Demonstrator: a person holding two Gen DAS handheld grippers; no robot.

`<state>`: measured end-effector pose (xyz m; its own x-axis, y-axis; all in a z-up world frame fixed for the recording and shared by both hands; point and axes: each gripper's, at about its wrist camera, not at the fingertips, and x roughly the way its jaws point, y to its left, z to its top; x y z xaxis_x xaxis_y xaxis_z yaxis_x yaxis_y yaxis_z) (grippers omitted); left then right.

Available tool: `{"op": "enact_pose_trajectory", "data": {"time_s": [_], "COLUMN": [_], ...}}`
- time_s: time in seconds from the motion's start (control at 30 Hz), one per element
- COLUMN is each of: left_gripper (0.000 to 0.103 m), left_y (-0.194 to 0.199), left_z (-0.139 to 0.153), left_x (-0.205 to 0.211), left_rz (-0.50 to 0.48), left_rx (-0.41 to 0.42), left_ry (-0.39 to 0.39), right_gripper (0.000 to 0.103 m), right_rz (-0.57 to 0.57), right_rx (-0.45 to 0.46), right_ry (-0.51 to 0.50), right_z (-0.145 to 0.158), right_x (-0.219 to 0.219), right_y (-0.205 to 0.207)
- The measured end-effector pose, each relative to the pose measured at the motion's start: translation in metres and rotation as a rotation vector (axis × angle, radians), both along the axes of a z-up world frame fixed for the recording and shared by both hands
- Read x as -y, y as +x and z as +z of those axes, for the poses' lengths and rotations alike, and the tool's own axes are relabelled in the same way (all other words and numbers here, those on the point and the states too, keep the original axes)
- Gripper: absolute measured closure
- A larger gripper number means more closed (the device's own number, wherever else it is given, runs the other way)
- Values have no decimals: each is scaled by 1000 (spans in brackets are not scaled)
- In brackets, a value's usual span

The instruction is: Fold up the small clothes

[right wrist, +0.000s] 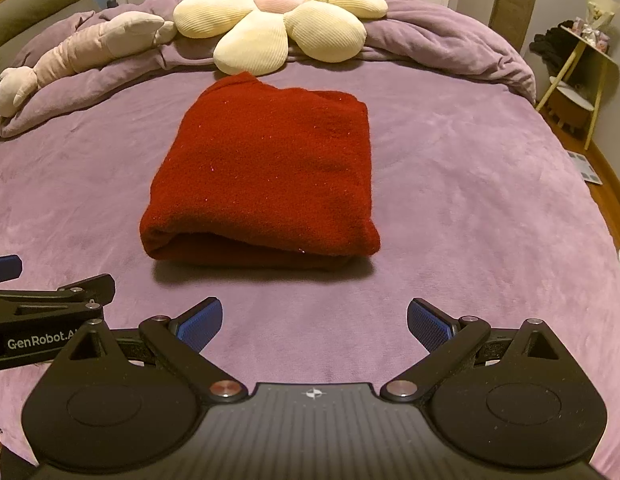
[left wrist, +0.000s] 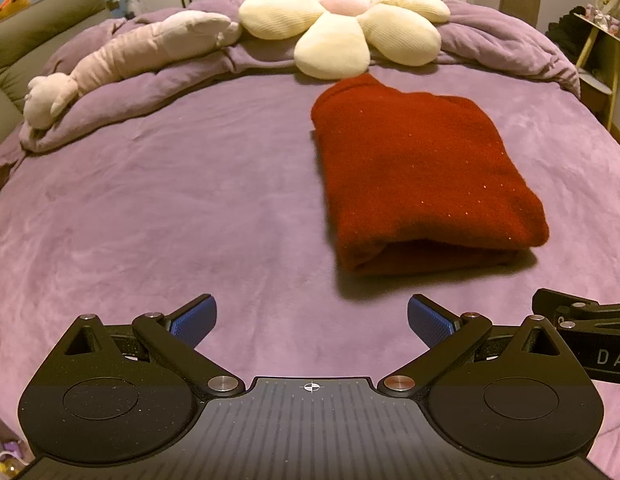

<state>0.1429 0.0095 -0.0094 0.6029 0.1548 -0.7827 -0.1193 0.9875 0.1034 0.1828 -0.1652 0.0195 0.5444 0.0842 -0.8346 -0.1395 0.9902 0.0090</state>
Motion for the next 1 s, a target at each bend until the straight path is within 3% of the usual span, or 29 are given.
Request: {"op": "enact_pose_trajectory", "data": {"time_s": [1.0], "left_gripper": [0], "left_y": [0], "left_z": [0], "left_x": [3], "left_rz": [-7], "left_rx": [-12], "left_ry": [12], "right_gripper": [4], "right_rz": [-7], "right_rx": [2], "right_ry": [4], "right_z": [1], "right_x": [4], "right_y": [2]}}
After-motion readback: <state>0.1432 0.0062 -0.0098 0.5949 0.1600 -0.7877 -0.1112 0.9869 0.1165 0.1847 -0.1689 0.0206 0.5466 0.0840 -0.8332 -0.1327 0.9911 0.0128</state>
